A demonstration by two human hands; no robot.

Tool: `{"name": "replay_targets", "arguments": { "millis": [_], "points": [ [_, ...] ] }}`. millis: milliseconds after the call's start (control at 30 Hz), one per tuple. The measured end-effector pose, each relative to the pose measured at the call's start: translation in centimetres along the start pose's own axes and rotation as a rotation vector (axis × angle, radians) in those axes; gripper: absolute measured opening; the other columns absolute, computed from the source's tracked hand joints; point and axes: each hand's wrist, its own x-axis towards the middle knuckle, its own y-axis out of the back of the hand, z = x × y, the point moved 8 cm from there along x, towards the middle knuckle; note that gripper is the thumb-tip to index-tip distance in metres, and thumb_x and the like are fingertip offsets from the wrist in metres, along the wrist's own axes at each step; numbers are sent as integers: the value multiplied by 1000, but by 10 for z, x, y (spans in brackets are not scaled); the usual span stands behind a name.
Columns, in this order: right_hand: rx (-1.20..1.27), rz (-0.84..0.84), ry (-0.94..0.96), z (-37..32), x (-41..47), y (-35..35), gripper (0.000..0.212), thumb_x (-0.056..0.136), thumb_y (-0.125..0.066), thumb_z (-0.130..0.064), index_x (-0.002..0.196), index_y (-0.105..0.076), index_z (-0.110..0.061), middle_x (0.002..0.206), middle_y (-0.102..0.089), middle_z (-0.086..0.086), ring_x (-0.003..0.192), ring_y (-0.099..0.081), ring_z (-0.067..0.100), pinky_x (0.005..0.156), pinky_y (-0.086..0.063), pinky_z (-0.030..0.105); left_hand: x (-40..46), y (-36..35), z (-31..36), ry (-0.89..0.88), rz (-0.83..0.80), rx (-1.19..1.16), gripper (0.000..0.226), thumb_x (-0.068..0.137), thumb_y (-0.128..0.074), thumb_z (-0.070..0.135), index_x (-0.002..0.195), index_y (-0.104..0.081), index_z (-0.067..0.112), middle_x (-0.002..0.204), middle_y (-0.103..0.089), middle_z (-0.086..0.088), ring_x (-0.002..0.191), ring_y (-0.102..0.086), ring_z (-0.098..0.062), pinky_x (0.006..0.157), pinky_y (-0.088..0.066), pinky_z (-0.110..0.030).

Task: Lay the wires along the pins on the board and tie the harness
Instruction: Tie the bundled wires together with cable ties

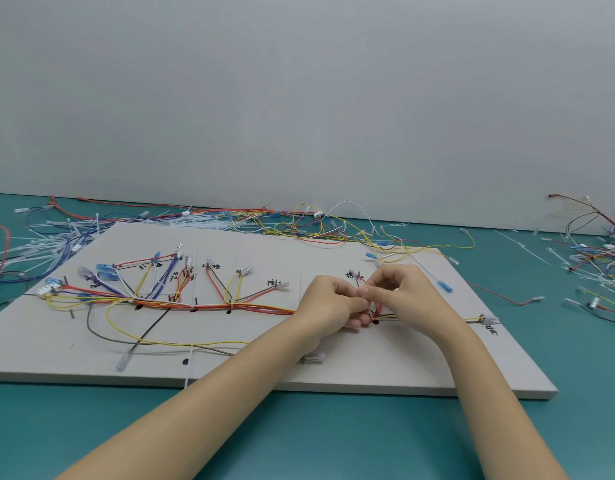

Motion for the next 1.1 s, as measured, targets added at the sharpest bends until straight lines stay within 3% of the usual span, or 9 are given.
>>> {"name": "replay_targets", "arguments": {
  "millis": [433, 900, 1100],
  "points": [
    [-18, 25, 30, -1, 0, 0, 10, 85, -68, -4, 76, -64, -2, 69, -64, 10, 62, -57, 17, 67, -48, 37, 2, 0, -1, -2, 8, 0, 21, 90, -66, 6, 69, -63, 9, 62, -65, -10, 53, -64, -14, 57, -57, -21],
    [-14, 40, 17, 0, 1, 0, 12, 88, -67, -6, 79, -62, -1, 66, -63, 16, 59, -57, 20, 64, -47, 35, 1, -1, 0, -10, 6, 13, 17, 90, -65, 5, 73, -65, 7, 62, -65, -9, 55, -63, -15, 59, -57, -23],
    [63, -10, -20, 2, 0, 3, 7, 83, -73, -4, 82, -68, 1, 68, -67, 17, 57, -59, 17, 58, -50, 25, 2, 0, -2, 28, -10, 0, 16, 90, -64, 5, 74, -64, 8, 61, -65, -8, 52, -63, -12, 59, -57, -22]
  ]
}}
